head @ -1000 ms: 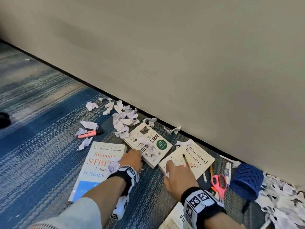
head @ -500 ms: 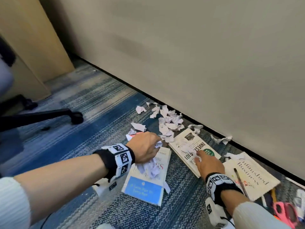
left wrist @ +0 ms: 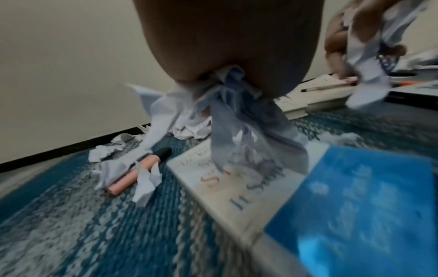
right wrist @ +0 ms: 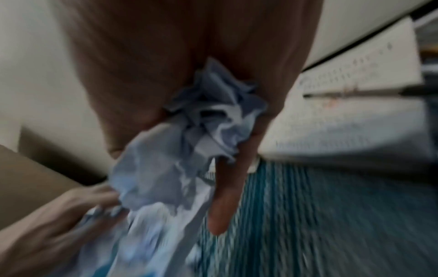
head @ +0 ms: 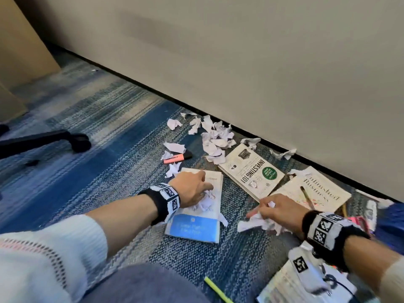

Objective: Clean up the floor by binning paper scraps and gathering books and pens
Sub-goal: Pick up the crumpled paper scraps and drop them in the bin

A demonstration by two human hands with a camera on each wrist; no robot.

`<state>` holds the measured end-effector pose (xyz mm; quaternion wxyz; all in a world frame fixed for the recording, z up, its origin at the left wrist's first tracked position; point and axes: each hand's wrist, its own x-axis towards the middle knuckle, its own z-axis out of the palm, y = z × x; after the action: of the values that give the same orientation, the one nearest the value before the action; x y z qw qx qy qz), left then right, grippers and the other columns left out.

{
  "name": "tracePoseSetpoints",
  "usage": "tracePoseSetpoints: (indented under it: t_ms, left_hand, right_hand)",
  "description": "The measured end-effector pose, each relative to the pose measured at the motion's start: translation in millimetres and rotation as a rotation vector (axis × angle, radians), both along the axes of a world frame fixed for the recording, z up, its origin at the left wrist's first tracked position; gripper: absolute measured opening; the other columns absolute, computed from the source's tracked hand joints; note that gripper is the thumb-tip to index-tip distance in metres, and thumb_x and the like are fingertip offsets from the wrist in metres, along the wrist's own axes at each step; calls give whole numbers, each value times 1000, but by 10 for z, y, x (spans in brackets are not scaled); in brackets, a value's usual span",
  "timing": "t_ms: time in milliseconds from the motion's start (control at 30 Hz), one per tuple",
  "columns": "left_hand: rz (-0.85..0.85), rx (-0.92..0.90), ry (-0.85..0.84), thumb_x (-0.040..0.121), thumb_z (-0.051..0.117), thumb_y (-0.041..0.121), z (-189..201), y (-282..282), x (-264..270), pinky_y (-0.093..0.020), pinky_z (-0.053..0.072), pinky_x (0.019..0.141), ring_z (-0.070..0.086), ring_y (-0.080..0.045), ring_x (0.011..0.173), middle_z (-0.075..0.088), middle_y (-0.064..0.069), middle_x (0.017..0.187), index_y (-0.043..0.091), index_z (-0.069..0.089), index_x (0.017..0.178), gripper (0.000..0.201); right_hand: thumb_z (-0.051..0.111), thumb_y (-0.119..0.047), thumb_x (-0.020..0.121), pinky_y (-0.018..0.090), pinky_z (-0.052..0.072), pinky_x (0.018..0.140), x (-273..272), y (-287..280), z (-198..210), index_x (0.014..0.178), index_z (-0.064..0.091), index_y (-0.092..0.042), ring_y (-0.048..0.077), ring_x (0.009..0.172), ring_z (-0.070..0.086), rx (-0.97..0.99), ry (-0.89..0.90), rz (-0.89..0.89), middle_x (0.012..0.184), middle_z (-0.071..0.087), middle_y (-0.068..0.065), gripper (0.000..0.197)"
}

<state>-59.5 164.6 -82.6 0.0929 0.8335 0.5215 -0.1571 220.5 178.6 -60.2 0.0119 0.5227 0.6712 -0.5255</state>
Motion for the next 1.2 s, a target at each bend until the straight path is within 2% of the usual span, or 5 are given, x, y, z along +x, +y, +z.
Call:
tracePoseSetpoints:
  t_ms: [133, 333, 733, 900, 1200]
  left_hand:
    - [-222, -104, -34, 101, 33, 43, -302, -104, -51, -40, 55, 66, 65, -33, 85, 24, -10, 151, 40, 25, 147, 47]
    - [-343, -90, -137, 99, 40, 30, -614, -176, 34, -44, 50, 58, 57, -33, 84, 35, -16, 119, 19, 31, 127, 32]
    - [-464, -191, -280, 98, 46, 25, -150, 218, 843, -41, 52, 74, 59, -28, 83, 58, -12, 104, 9, 44, 112, 21]
    - [-702, -90, -414, 94, 50, 22, 465, 111, 1861, -38, 47, 69, 61, -35, 90, 60, -14, 101, 11, 44, 103, 16]
    - [-1038, 5, -475, 94, 48, 26, 1129, -990, 2942, -40, 42, 69, 59, -37, 94, 63, -17, 104, 14, 41, 97, 14]
  right_hand:
    - [59, -25, 74, 28, 26, 53, -268, -324, -229, 62, 43, -16, 16, 54, 35, 33, -167, 99, 59, 41, 4, 22]
    - [54, -63, 84, 35, 45, 63, -675, -446, -709, 119, 35, -26, 19, 65, 57, 220, -395, 79, 76, 60, 0, 54]
    - [55, -27, 88, 31, 35, 65, -429, -605, -248, 85, 57, -16, 29, 82, 58, 367, -481, -300, 92, 66, 11, 12]
    - [57, -29, 81, 30, 38, 63, 367, -1285, 491, 71, 43, -29, 18, 66, 50, 289, -539, -495, 65, 53, -9, 18]
    - [43, -42, 77, 27, 25, 59, 1041, -2932, 1306, 70, 35, -25, 23, 62, 37, 410, -771, -645, 58, 46, -6, 20]
